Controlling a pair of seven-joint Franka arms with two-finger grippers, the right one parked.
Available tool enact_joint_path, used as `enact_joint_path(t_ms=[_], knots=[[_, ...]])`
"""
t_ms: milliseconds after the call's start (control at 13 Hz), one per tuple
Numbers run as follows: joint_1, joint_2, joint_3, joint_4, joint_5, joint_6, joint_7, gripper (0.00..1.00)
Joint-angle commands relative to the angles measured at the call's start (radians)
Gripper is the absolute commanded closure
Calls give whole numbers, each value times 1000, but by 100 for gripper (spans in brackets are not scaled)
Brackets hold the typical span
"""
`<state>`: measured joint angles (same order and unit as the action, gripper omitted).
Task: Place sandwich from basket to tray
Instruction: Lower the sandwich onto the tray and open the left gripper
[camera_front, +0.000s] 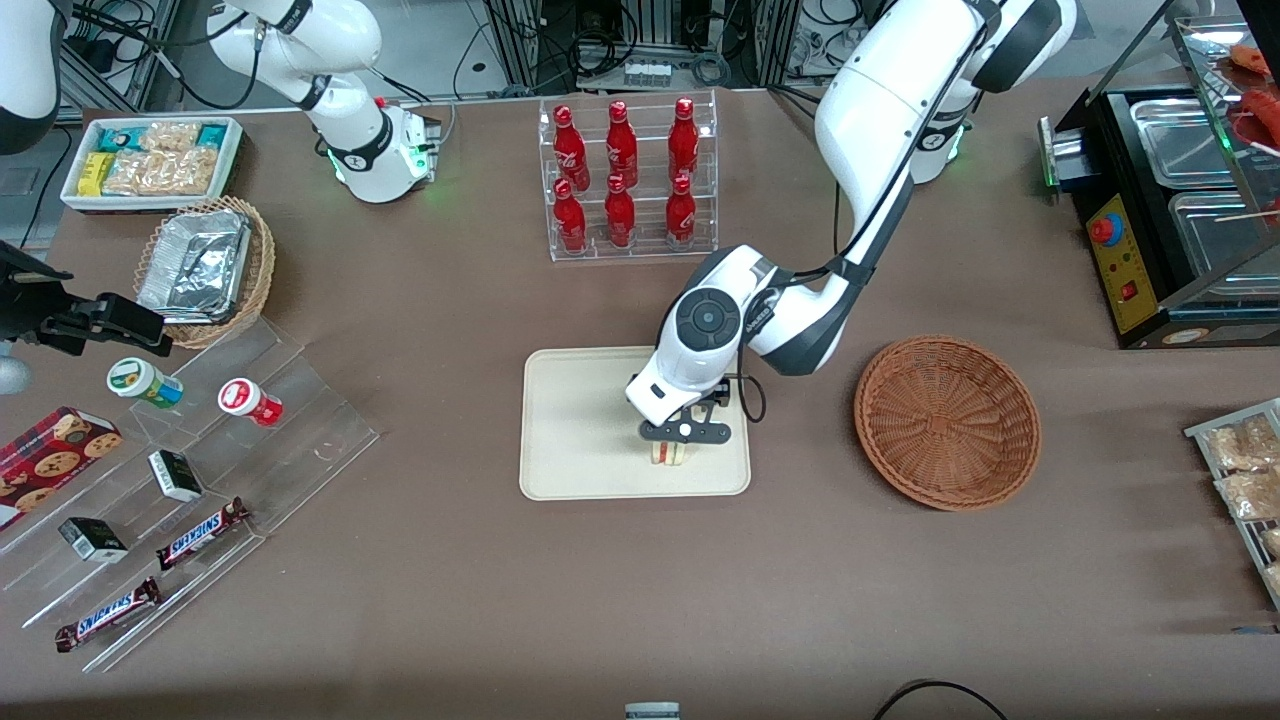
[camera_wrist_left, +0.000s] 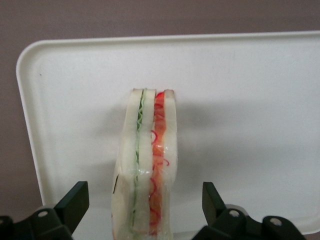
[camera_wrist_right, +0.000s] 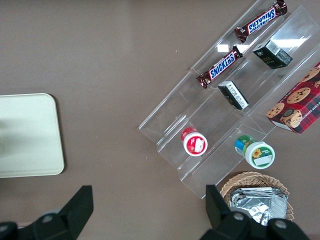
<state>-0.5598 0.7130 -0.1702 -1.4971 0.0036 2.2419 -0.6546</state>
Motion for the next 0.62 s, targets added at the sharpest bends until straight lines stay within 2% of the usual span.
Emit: enact_joint_path(t_ms=[0, 231, 538], knots=[[0, 5, 9, 61, -7, -50, 1, 0], [14, -12, 15, 84, 1, -97, 3, 0], [86, -56, 14, 84, -10, -186, 42, 0]])
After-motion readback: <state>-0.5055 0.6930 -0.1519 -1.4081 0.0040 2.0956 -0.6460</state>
